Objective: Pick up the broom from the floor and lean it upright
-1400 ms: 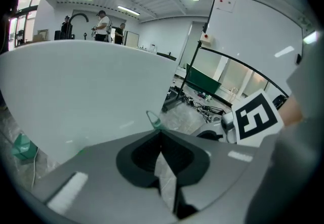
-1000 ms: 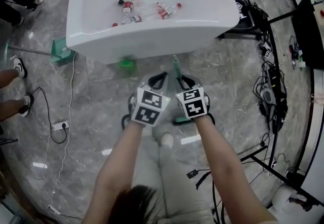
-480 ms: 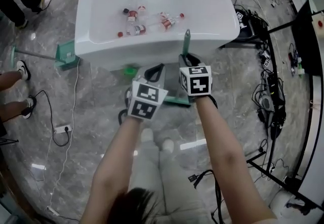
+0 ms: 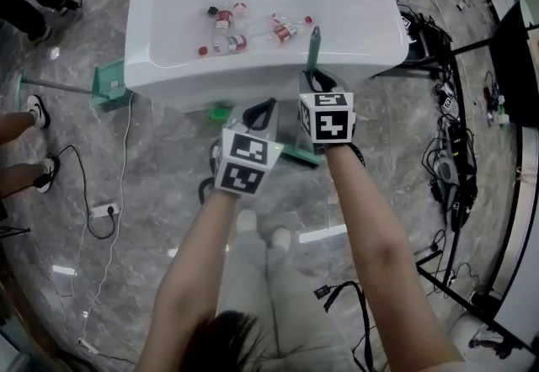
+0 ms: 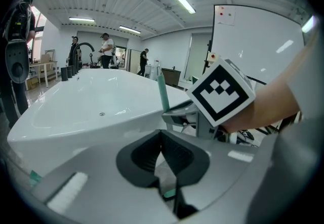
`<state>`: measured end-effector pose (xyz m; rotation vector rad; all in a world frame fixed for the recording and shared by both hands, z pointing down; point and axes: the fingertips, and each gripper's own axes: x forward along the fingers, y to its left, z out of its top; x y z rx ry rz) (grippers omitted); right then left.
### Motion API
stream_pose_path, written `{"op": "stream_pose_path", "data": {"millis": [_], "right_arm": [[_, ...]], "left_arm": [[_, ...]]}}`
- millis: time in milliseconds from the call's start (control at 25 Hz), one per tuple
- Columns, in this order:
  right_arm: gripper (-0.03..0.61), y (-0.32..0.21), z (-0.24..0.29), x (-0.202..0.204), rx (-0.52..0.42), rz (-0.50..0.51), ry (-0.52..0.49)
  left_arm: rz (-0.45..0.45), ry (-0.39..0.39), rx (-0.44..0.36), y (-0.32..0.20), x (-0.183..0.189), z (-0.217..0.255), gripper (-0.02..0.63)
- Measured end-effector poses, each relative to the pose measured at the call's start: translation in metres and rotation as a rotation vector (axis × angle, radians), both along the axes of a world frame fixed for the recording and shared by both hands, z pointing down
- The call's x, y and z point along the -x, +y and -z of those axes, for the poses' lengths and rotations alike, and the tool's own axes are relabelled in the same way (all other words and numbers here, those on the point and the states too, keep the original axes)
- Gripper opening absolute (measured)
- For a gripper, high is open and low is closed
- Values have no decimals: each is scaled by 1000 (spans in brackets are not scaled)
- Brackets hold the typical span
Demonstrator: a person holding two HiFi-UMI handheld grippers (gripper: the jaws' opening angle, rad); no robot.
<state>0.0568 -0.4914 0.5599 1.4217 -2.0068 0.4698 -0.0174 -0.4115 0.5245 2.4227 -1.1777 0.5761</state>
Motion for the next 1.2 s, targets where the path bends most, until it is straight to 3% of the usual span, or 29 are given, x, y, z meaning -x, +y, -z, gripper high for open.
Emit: {"op": "stream_pose_path", "data": {"millis": [360,440,600,760,960,1200], "right_arm": [[101,-6,-1,0,7,20,48],[163,-4,-2,2,20,23,51],[209,-4,-1,1,37,4,37],[295,2,6,-2,42,-3,31],[410,23,21,3,55,58,-14],[388,77,56,2,67,134,-83]], "left_arm": [[15,-4,37,6,-1,-14,-2],[9,-4,41,9,-3,-14,-2],[4,-5,39,12,-6,-10,-2],[7,-4,25,14,-5,-1,-2],[32,1,14,17,1,14,-2],[58,8,4,33,4,40,-2]]}}
